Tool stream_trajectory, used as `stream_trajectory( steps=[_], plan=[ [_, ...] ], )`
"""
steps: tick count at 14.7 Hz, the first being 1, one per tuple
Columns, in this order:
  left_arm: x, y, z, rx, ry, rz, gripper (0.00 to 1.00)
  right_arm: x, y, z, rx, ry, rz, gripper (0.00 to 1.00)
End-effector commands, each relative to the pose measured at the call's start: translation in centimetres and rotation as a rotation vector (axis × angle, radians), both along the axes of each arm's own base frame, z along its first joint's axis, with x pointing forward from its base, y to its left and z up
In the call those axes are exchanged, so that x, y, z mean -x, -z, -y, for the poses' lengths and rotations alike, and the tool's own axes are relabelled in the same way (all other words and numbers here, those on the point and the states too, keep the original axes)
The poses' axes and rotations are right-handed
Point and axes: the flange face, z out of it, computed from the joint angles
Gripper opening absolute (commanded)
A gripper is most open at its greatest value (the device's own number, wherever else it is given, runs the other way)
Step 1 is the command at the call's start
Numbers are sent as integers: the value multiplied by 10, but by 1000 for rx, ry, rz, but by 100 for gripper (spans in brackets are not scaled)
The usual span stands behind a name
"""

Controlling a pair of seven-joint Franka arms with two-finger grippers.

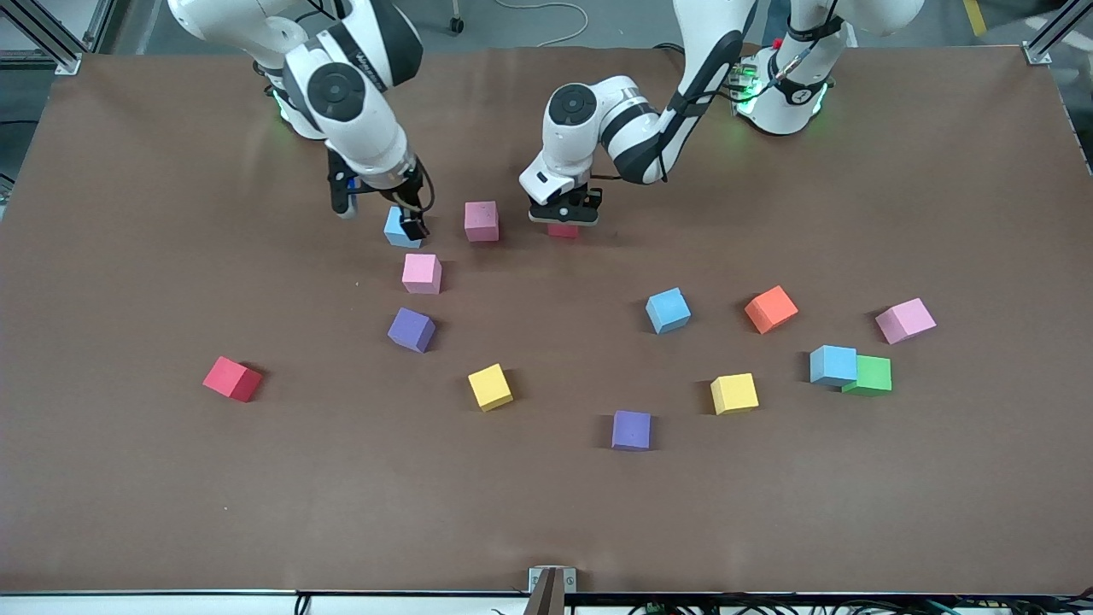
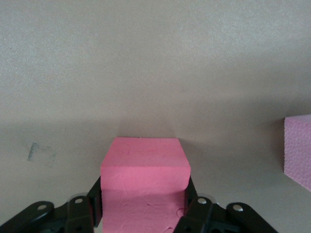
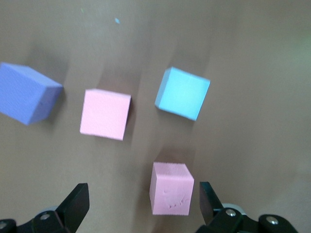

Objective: Arrange 11 blocks into digit 3

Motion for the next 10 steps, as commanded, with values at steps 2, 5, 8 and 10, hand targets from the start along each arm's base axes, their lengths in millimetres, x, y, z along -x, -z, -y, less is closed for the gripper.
stream_trajectory(
  steps=[2, 5, 8, 10],
  plan=[
    [-5, -19, 5, 37, -103, 13, 100, 6, 40, -16, 11, 19, -14, 100],
    [-10, -57, 8, 74, -230, 41, 100, 18, 64, -36, 17, 24, -5, 100],
    [-46, -100, -15, 49, -297, 56, 100, 22, 74, -45, 12, 36, 11, 100],
    [-78, -120, -36, 4, -345, 48, 100, 26, 84, -51, 12, 26, 16, 100]
  ],
)
